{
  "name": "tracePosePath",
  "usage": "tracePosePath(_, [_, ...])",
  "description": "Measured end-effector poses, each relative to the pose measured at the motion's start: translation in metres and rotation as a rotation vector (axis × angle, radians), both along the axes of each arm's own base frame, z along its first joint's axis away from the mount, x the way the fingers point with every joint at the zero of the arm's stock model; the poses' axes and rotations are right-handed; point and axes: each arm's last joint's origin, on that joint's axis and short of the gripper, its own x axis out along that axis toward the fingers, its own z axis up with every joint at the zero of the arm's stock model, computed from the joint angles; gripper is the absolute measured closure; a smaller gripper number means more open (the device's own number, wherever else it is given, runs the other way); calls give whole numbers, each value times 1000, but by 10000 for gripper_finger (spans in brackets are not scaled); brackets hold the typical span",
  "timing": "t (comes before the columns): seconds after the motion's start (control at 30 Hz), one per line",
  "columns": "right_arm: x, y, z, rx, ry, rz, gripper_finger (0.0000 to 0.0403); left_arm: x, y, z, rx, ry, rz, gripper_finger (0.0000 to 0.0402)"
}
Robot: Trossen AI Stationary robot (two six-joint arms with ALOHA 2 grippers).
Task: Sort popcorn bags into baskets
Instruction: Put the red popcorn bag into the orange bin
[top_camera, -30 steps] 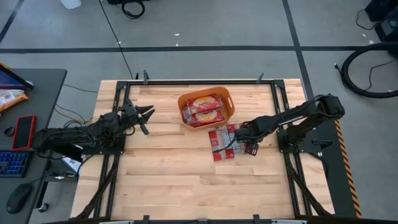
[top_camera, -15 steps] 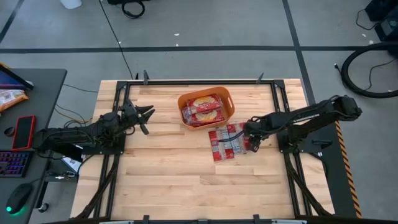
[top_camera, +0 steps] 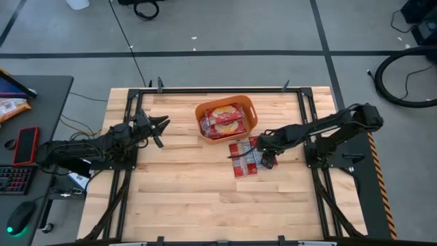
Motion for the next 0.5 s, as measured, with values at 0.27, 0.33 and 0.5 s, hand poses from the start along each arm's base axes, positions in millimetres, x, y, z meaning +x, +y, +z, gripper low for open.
tracePosePath(0.27, [36, 0, 1, -67, 87, 82, 156, 0, 0, 0, 2, 4, 0, 308])
tracePosePath(0.33, [40, 1, 0, -58, 106, 91, 156, 0, 0, -1, 1, 9, 0, 308])
tracePosePath(0.5, [45, 2, -2, -39, 122, 97, 156, 0, 0, -1, 0, 12, 0, 308])
